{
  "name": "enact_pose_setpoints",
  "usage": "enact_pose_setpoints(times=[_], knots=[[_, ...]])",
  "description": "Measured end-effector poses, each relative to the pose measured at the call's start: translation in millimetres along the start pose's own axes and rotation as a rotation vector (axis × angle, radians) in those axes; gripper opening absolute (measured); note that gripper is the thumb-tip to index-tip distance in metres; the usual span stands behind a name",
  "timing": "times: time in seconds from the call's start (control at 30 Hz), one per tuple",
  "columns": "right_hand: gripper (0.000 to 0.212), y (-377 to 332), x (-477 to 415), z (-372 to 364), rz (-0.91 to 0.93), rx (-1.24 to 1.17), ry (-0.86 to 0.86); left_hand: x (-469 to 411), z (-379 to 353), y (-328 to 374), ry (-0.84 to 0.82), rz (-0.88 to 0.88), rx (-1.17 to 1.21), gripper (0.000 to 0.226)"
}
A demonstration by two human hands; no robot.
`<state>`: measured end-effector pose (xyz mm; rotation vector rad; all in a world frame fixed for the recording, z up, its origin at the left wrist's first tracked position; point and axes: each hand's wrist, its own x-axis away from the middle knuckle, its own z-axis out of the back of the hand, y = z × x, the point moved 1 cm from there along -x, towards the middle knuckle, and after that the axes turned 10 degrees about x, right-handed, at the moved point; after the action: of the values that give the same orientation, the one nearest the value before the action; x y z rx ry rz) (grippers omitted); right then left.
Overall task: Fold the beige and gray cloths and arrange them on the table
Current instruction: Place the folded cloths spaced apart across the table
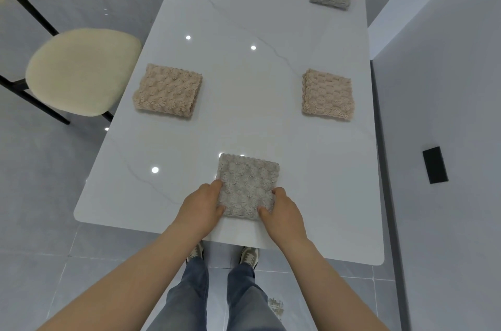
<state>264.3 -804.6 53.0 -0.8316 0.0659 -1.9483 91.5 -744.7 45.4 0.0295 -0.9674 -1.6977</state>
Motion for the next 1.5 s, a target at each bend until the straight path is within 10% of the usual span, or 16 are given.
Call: enact_pose_setpoints(times=[0.77, 1.5], knots=[[0.03, -49.2, 14.4, 27.9, 0.437, 0.409, 0.001, 58.7, 30.9, 1.8, 0.213, 0.143, 0.035, 0.042], [0.034, -244.7, 103.7, -110.6, 0.585, 0.552, -0.083, 209.7, 134.7, -189.3, 0.316, 0.337, 0.137, 0.041]])
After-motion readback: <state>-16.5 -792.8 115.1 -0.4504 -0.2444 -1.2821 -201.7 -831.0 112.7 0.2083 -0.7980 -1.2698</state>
